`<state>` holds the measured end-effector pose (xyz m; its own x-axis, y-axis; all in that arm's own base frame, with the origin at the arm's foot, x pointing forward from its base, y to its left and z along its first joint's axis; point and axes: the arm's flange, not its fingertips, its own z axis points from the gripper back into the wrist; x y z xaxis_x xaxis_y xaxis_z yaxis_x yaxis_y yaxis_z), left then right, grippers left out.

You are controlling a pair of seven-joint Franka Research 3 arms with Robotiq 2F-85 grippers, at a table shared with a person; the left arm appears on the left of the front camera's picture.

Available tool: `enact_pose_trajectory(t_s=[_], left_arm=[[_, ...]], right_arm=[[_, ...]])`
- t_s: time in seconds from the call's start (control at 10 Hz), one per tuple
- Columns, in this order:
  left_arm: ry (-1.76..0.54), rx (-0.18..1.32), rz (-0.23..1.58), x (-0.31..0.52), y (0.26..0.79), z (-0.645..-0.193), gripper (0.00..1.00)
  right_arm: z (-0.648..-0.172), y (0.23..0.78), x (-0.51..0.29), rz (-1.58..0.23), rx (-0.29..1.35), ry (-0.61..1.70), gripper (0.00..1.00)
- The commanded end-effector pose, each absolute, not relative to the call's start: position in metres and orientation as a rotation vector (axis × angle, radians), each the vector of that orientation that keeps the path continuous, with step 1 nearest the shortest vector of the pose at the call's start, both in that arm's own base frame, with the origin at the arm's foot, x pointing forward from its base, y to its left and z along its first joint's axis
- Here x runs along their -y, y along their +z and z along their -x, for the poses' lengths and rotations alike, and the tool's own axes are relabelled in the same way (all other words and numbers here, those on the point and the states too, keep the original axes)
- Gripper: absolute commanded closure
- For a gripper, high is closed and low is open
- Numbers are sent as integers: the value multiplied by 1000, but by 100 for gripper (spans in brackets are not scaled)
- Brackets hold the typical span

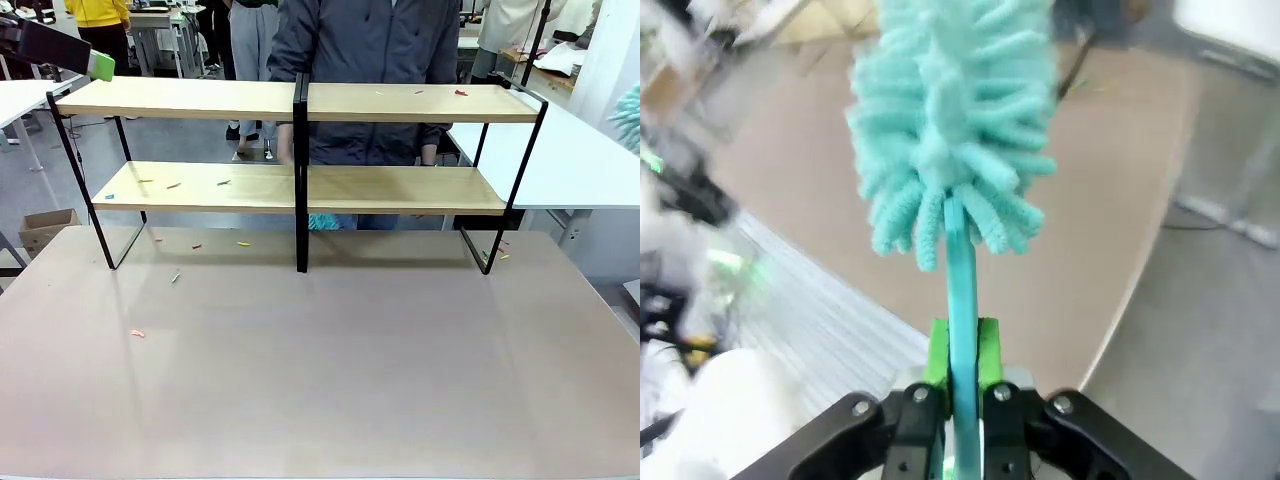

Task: Clean the shelves.
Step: Clean another randomly selected level of the Shelf with the Duster.

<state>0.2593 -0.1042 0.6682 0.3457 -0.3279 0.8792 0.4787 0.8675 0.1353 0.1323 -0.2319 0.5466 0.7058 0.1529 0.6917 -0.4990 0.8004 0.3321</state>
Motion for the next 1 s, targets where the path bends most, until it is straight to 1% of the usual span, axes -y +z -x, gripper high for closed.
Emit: enact_pose_trajectory(t_s=[0.0, 0.2, 0.3, 0.4, 0.6, 0.7, 0.8, 0.9], left_arm=[[-527, 1098, 156, 102, 667, -260, 0], [-527, 1098, 156, 102, 667, -260, 0], [-527, 1098, 156, 102, 667, -260, 0], [-527, 1098, 156, 102, 667, -260, 0], [-527, 1098, 156, 102, 667, -260, 0], [-527, 1098, 156, 102, 667, -260, 0], [-527, 1098, 156, 102, 667, -260, 0], [-527, 1098, 156, 102, 667, -260, 0]], right_arm=[[-138, 565, 181, -522, 655, 619, 88], [-171, 577, 105, -440, 576, 819, 88], [-191, 578, 57, -360, 526, 902, 88], [-210, 577, -6, -322, 487, 1007, 88], [-232, 577, -93, -265, 496, 1068, 88], [-231, 581, -107, -270, 523, 1094, 88], [-218, 592, -76, -334, 477, 1110, 88], [-211, 578, -112, -250, 482, 1120, 88]])
